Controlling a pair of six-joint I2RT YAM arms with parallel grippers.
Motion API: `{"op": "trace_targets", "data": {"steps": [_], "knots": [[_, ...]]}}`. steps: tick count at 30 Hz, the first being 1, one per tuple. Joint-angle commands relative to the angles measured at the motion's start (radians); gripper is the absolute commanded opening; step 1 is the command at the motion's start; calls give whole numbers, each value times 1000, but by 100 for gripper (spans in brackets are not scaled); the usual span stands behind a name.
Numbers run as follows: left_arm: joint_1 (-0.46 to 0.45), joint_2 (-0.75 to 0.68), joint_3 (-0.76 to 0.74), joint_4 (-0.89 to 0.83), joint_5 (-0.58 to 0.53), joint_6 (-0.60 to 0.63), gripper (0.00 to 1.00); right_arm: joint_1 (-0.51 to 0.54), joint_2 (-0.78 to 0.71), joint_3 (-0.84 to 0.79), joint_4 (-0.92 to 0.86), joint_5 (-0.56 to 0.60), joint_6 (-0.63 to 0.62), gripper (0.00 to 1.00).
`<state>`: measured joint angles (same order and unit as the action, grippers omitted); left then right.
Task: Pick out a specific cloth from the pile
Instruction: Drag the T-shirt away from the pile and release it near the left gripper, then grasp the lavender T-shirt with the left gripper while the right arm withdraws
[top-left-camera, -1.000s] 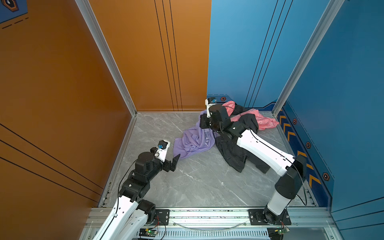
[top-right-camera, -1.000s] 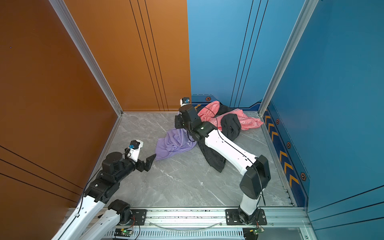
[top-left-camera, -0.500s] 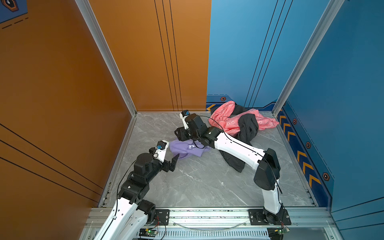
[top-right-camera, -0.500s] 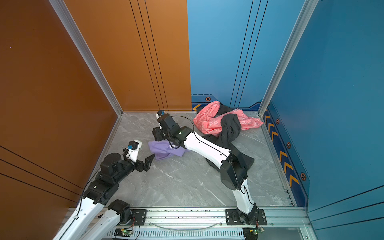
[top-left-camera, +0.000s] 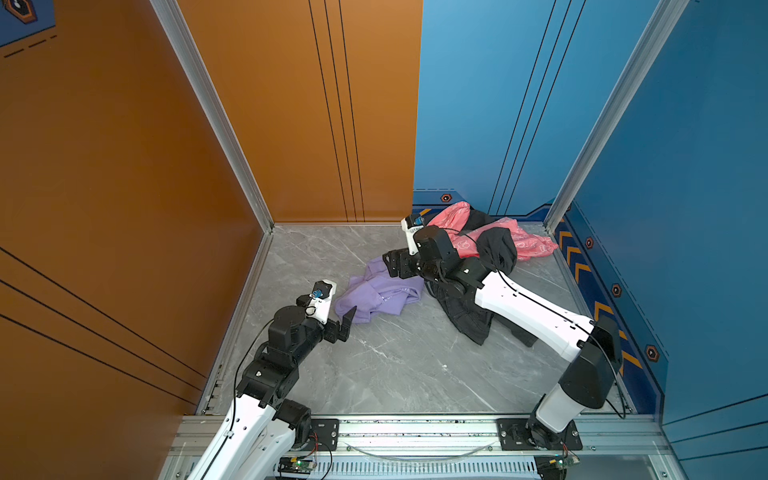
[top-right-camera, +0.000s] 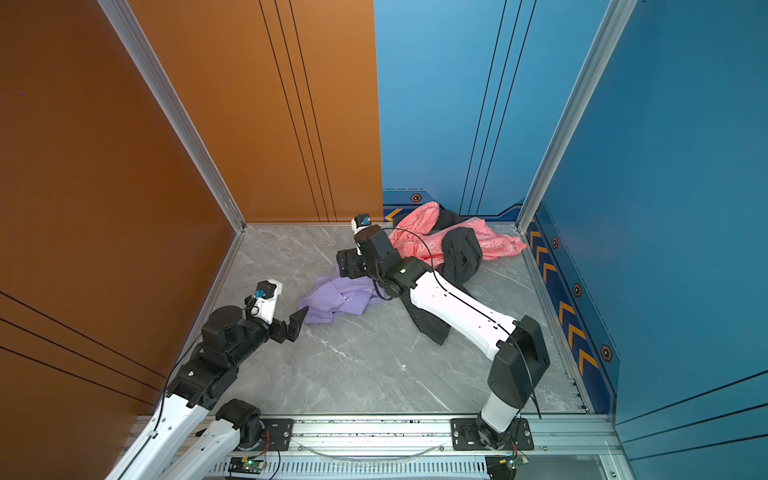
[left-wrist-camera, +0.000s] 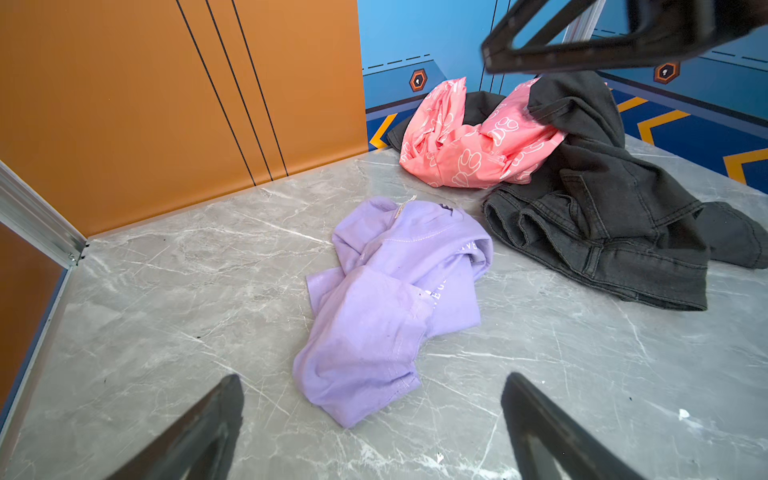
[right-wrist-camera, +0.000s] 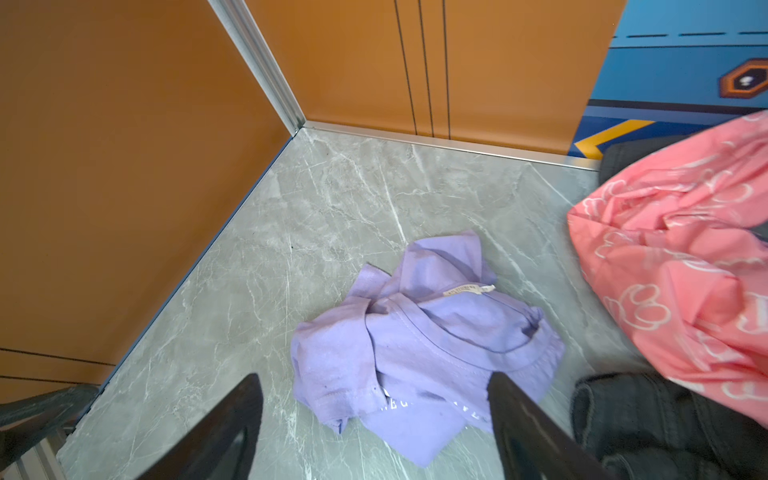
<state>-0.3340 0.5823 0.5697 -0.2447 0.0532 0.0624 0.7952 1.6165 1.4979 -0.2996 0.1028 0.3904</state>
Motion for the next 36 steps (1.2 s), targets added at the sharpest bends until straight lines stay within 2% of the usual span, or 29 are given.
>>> {"op": "trace_targets", "data": {"steps": [1, 3, 4, 10, 18, 27, 36], "knots": [[7, 22, -5, 14, -3, -13, 98, -18, -113, -124, 78, 67, -32, 87], [8, 54, 8, 18, 1, -31, 98, -29, -189, -206, 106, 85, -43, 88], [8, 73, 17, 22, 6, -49, 98, -36, -232, -254, 120, 99, -45, 92], [-10, 218, 81, 78, 41, -131, 98, -110, -490, -535, 222, 125, -16, 95], [-97, 484, 227, 99, 33, -162, 99, -243, -820, -838, 279, 150, 62, 97], [-179, 745, 380, 94, -9, -184, 99, -333, -1040, -971, 209, 146, 93, 98], [-211, 984, 571, -9, -46, -201, 99, -398, -1065, -973, 186, 114, 108, 98]]}}
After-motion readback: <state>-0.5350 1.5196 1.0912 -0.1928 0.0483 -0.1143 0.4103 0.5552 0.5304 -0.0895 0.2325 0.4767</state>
